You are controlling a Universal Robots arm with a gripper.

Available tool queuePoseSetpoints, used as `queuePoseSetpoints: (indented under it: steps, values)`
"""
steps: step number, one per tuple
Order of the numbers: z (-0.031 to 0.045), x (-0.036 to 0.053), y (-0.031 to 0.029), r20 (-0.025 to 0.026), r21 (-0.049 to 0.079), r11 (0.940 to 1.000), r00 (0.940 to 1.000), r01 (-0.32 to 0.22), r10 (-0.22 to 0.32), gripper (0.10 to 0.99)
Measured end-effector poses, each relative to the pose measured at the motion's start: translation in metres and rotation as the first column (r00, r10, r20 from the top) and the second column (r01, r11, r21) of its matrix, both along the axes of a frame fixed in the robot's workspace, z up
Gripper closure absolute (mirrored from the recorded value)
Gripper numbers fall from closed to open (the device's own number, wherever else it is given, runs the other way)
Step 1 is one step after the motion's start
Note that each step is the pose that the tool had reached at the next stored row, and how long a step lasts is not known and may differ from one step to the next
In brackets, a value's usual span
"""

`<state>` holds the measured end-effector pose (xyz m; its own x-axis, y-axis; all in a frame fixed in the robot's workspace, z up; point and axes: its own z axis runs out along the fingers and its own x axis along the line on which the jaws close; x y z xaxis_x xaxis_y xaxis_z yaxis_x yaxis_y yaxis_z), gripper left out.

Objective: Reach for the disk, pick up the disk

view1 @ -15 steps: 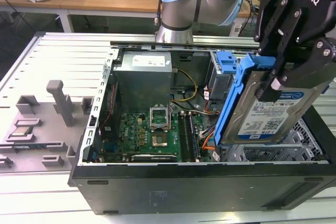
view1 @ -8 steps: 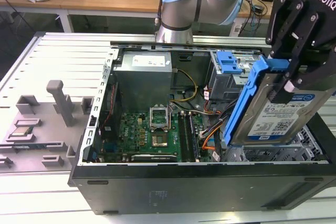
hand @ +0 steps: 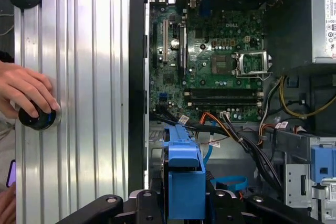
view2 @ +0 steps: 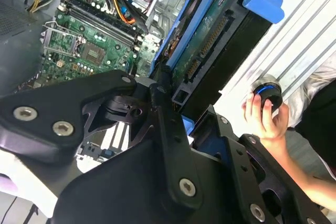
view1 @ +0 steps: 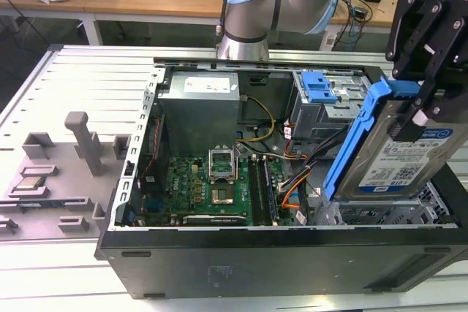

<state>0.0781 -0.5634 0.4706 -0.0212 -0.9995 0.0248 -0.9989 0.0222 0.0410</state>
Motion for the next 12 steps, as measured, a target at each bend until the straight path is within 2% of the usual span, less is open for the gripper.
queuePoseSetpoints:
  steps: [12]
  values:
    - [-0.0001,0.0165,0.0083,0.0000,0.000,1.0000,1.0000,0.000,0.000,0.725]
